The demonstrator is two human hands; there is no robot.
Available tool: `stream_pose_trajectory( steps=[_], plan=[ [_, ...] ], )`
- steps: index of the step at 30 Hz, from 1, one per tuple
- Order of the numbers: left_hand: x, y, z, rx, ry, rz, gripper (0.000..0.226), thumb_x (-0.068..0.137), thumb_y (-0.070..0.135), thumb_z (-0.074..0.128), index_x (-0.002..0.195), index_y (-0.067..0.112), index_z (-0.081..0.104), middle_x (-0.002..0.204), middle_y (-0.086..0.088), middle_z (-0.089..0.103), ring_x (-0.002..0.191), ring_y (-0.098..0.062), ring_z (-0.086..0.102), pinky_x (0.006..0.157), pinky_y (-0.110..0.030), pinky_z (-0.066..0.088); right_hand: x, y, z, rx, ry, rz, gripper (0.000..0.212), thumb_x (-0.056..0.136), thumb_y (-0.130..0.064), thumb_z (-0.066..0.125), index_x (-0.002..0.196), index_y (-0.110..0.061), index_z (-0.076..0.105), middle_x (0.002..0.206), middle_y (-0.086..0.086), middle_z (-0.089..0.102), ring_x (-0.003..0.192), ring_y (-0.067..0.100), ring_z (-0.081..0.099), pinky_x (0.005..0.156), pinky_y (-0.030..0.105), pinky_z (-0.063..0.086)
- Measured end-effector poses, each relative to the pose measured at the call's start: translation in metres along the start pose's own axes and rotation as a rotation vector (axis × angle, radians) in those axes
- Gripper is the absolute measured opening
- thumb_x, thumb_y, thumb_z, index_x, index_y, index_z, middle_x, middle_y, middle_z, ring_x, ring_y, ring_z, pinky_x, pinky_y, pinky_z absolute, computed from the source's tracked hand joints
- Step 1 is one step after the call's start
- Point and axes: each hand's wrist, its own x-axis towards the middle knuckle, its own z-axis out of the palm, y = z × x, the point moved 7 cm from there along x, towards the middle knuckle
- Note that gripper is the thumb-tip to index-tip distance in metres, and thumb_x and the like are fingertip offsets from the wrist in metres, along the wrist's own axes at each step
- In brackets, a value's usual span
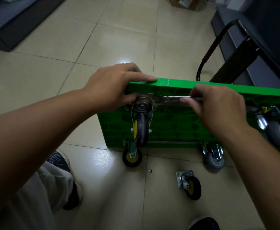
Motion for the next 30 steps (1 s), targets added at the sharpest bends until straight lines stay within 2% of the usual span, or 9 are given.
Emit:
stream_pose_trajectory(
  steps=[5, 10, 14, 22, 25, 28, 30],
  plan=[
    [0.000, -0.001, 0.000, 0.007, 0.001, -0.008, 0.060, 0.090, 0.034, 0.069, 0.141, 0.056, 0.048, 0.127, 0.012, 0.059, 0.106, -0.019, 0.060, 0.068, -0.037, 0.049, -0.004, 0.004, 0.008, -0.007, 0.020, 0.037, 0.040, 0.088, -0.060, 0.064, 0.091, -0.021, 0.072, 0.075, 0.009, 0.068, 0.074, 0.034, 0.063, 0.061, 0.033, 0.036],
    [-0.001, -0.001, 0.000, 0.021, 0.007, -0.004, 0.059, 0.090, 0.034, 0.070, 0.141, 0.056, 0.049, 0.127, 0.012, 0.059, 0.106, -0.017, 0.059, 0.066, -0.032, 0.040, 0.003, 0.006, 0.004, 0.020, -0.060, 0.072, 0.041, 0.086, -0.063, 0.065, 0.095, -0.024, 0.074, 0.082, 0.007, 0.071, 0.082, 0.033, 0.064, 0.065, 0.032, 0.036],
    [-0.002, -0.001, 0.000, 0.026, 0.011, 0.003, 0.059, 0.091, 0.033, 0.070, 0.141, 0.056, 0.049, 0.126, 0.012, 0.059, 0.105, -0.017, 0.059, 0.065, -0.031, 0.040, -0.001, 0.006, 0.006, 0.011, -0.038, 0.066, 0.039, 0.087, -0.061, 0.064, 0.092, -0.024, 0.073, 0.076, 0.005, 0.067, 0.074, 0.029, 0.060, 0.064, 0.031, 0.035],
    [-0.002, 0.000, -0.002, 0.027, 0.028, 0.001, 0.058, 0.091, 0.032, 0.070, 0.141, 0.054, 0.051, 0.126, 0.010, 0.060, 0.104, -0.018, 0.059, 0.066, -0.033, 0.042, -0.024, 0.018, 0.061, 0.309, -0.105, 0.233, 0.034, 0.092, -0.056, 0.061, 0.090, -0.025, 0.073, 0.066, -0.008, 0.057, 0.058, 0.012, 0.049, 0.053, 0.025, 0.030],
    [-0.002, 0.000, -0.001, 0.031, 0.032, 0.003, 0.058, 0.091, 0.031, 0.070, 0.141, 0.054, 0.051, 0.126, 0.010, 0.061, 0.104, -0.017, 0.059, 0.066, -0.033, 0.043, -0.035, 0.010, 0.088, 0.484, -0.175, 0.297, 0.034, 0.094, -0.051, 0.060, 0.081, -0.022, 0.070, 0.062, -0.005, 0.060, 0.054, 0.011, 0.053, 0.048, 0.029, 0.038],
    [-0.001, 0.000, 0.000, 0.039, 0.031, 0.009, 0.059, 0.091, 0.030, 0.070, 0.142, 0.054, 0.049, 0.126, 0.011, 0.061, 0.103, -0.017, 0.059, 0.065, -0.032, 0.043, -0.055, -0.018, 0.119, 0.838, -0.313, 0.434, 0.035, 0.099, -0.041, 0.057, 0.079, -0.017, 0.072, 0.070, 0.002, 0.072, 0.060, 0.011, 0.066, 0.062, 0.034, 0.054],
    [0.000, 0.000, -0.001, 0.033, 0.028, 0.007, 0.059, 0.091, 0.031, 0.070, 0.142, 0.055, 0.049, 0.126, 0.011, 0.060, 0.103, -0.017, 0.059, 0.065, -0.034, 0.046, -0.059, -0.028, 0.124, 0.962, -0.333, 0.481, 0.036, 0.101, -0.037, 0.057, 0.081, -0.011, 0.074, 0.072, 0.003, 0.074, 0.068, 0.014, 0.070, 0.067, 0.028, 0.055]
  ],
)
